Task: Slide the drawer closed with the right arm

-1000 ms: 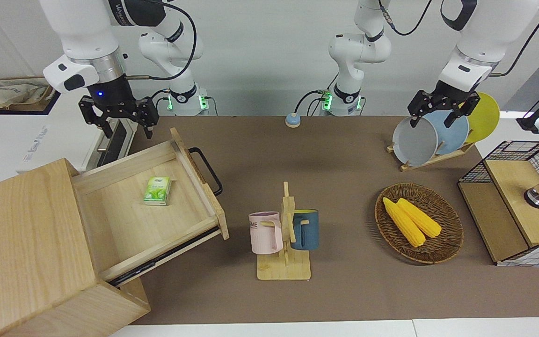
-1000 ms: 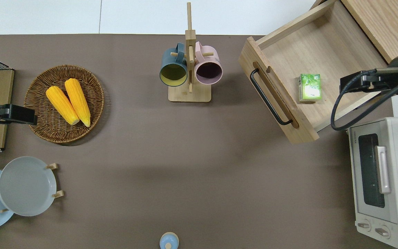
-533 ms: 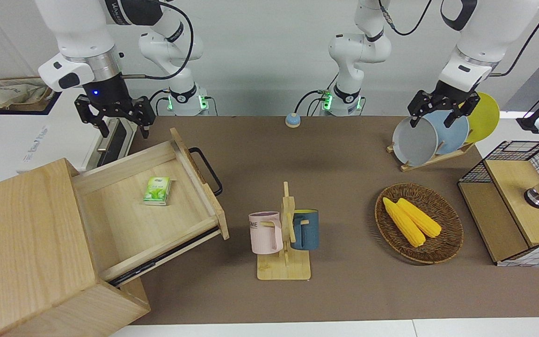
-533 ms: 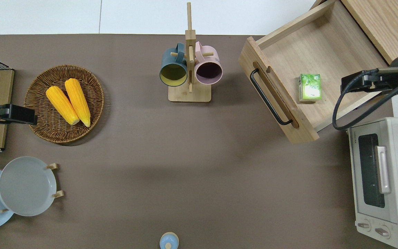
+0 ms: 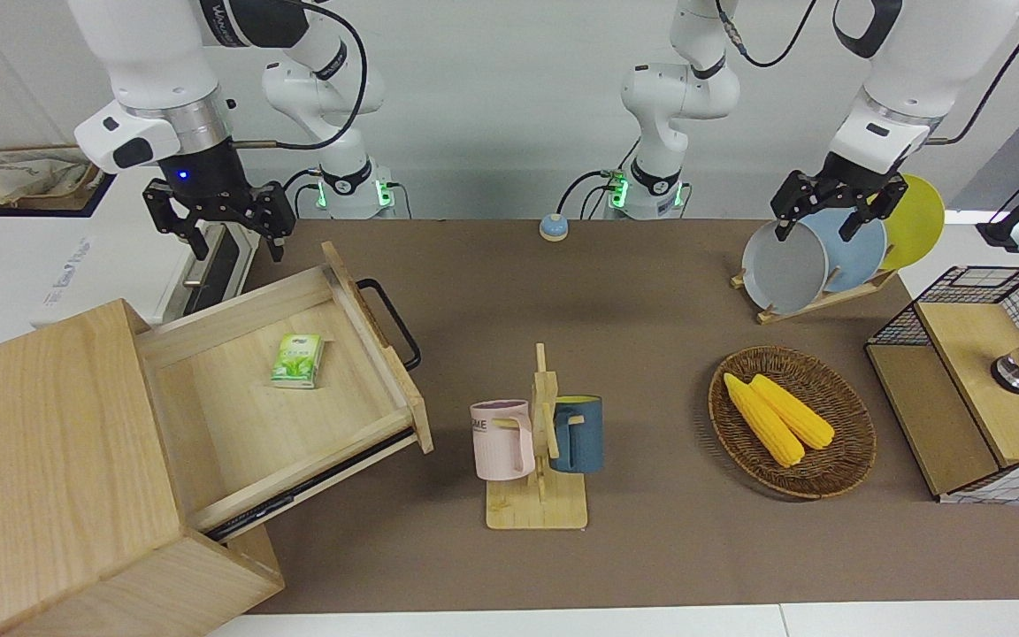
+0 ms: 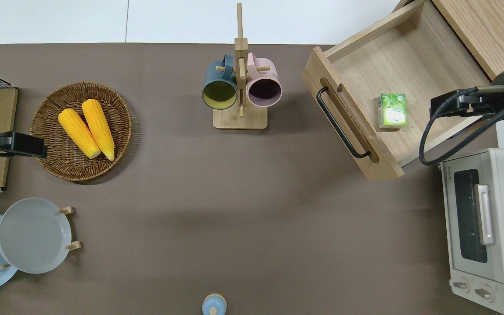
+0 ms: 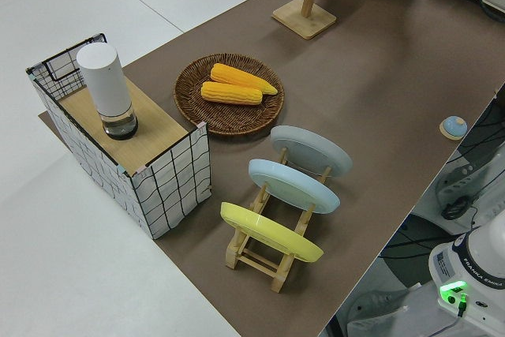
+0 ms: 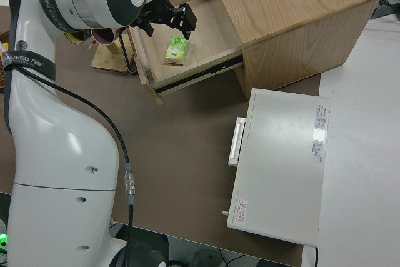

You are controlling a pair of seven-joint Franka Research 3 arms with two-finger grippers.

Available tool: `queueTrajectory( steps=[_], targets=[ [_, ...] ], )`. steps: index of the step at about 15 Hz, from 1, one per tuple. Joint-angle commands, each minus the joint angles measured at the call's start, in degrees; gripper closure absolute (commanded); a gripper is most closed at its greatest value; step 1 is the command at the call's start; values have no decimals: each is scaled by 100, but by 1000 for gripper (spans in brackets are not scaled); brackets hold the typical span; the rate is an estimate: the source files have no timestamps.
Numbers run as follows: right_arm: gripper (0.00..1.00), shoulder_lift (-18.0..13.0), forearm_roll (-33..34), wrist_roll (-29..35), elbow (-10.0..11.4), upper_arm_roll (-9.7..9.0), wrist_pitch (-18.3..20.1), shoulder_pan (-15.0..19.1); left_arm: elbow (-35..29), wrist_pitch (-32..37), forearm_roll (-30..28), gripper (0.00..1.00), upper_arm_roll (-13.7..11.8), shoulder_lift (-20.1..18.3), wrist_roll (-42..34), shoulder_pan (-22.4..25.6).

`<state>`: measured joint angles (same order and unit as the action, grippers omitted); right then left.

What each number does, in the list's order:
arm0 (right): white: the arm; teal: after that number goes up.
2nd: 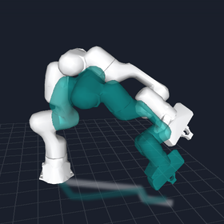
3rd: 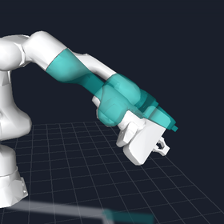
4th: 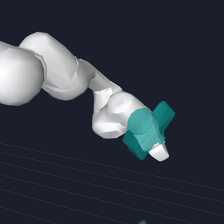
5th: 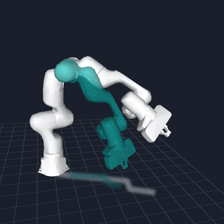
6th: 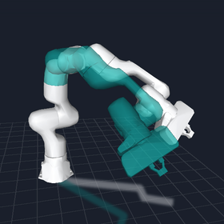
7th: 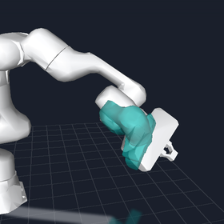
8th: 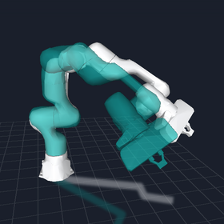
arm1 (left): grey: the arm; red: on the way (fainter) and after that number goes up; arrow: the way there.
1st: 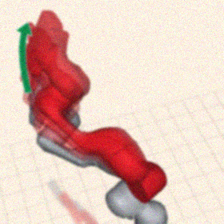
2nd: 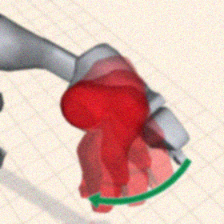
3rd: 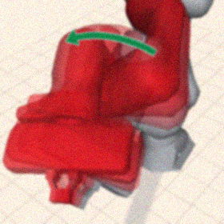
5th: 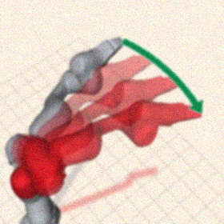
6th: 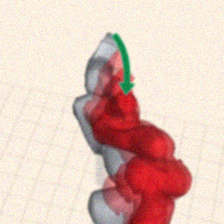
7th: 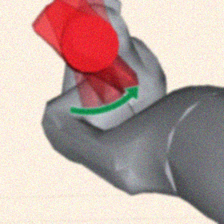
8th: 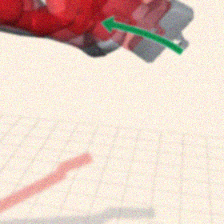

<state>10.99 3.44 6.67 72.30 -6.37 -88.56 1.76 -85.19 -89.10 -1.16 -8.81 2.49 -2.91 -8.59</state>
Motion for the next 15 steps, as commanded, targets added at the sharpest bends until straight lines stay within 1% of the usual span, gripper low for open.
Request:
queueTrajectory(
  steps=[1, 5, 6, 7, 9, 10, 11, 12, 15],
  targets=[
    [17, -53, -45, -105, 74, -31, -39, 0, 117, -2, 63, 2, -95, 76, -43, -99],
    [21, -97, -54, -61, 74, -92, 14, -52, 117, -2, 72, 5, -95, 76, -43, -99],
    [59, -97, -54, -61, 74, -92, 40, -105, 117, -2, 72, 2, -95, 76, -43, -99],
    [210, -97, -54, -78, 74, -92, 119, -105, 117, -2, 72, 2, -95, 76, -43, -99],
    [618, -106, -62, -114, 65, -92, 198, -105, 117, -2, 72, 5, -95, 76, -43, -99],
    [788, -115, -71, -122, 65, -101, 207, -97, 117, -2, 72, 2, -95, 76, -43, -99],
    [978, -123, -63, -122, 65, -101, 234, -105, 117, -2, 72, 5, -95, 76, -43, -99],
    [1000, -132, -54, -122, 65, -101, 234, -97, 117, -2, 72, 2, -95, 76, -43, -99],
    [1000, -132, -54, -158, 65, -119, 295, -105, 117, -2, 72, 2, -95, 76, -43, -99]
  ],
)
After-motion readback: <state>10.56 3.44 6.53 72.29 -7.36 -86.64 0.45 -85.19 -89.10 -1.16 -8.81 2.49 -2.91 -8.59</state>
